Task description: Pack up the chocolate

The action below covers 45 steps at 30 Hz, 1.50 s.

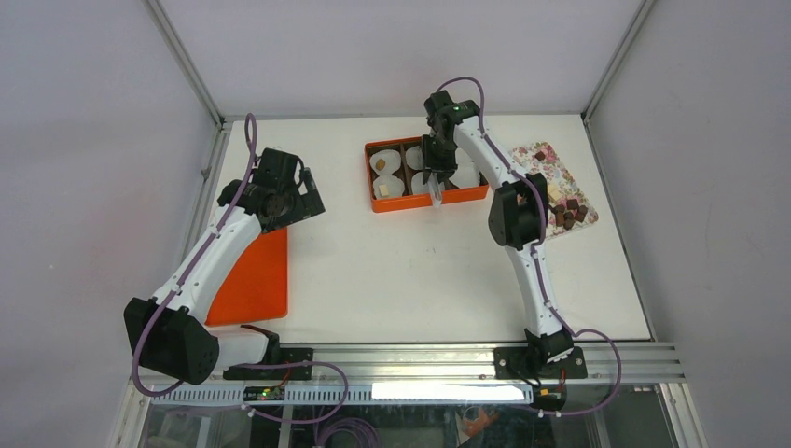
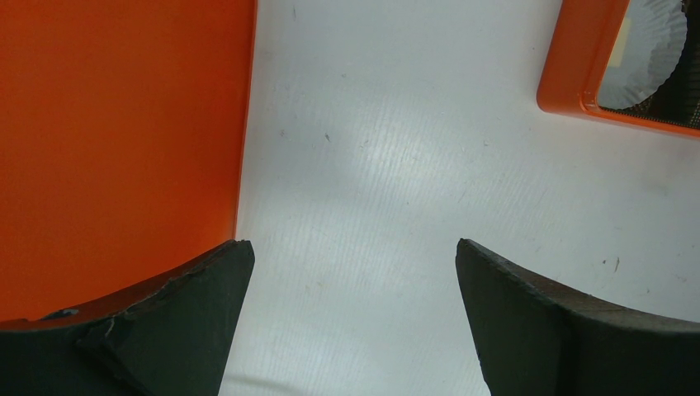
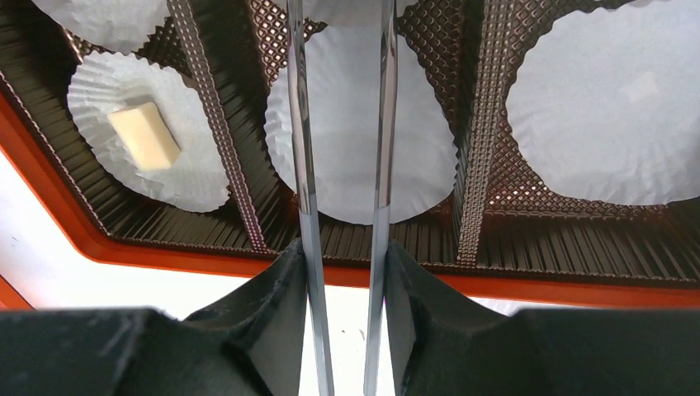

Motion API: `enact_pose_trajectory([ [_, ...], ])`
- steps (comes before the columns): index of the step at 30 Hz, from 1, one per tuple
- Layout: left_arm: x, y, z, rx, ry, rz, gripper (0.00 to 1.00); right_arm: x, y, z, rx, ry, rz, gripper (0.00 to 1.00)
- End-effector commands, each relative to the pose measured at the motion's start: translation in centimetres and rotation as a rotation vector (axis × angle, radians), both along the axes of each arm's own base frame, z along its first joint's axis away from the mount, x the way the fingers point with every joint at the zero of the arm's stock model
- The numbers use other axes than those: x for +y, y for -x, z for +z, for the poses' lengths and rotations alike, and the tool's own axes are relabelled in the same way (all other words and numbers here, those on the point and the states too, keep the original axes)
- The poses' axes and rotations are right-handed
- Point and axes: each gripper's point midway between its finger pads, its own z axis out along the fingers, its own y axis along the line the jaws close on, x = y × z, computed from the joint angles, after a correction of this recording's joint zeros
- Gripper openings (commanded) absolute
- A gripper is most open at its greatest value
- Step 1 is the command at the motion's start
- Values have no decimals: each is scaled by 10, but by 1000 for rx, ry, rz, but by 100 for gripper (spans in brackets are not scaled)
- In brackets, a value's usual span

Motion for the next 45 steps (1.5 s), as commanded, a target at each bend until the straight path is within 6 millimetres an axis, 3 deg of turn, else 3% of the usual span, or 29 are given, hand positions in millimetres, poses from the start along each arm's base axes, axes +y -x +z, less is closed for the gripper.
enact_pose_trajectory([
  [1,5,-9,9,-47,-3,14,99,5,-12,25,-73,-32,-1,30],
  [12,0,-11,5,-29,19,22,99,4,-7,24,-56,-33,30,39],
  [19,1,-7,12,-56,31,30,99,3,-7,26,-66,-32,37,41],
  [24,4,-7,19,-80,28,43,99,2,-9,44,-116,-46,39,41],
  [29,5,-7,21,-86,28,49,99,-6,-8,77,-184,-46,36,40],
  [34,3,-6,21,-83,40,45,99,-34,-3,121,-279,-58,-8,39],
  [38,2,-4,21,-82,41,37,99,-75,12,142,-315,-62,-87,39],
  [41,2,-4,20,-80,38,25,99,-112,30,147,-319,-48,-154,39],
  [45,-1,-4,19,-72,45,10,99,-159,65,137,-257,-79,-250,38],
])
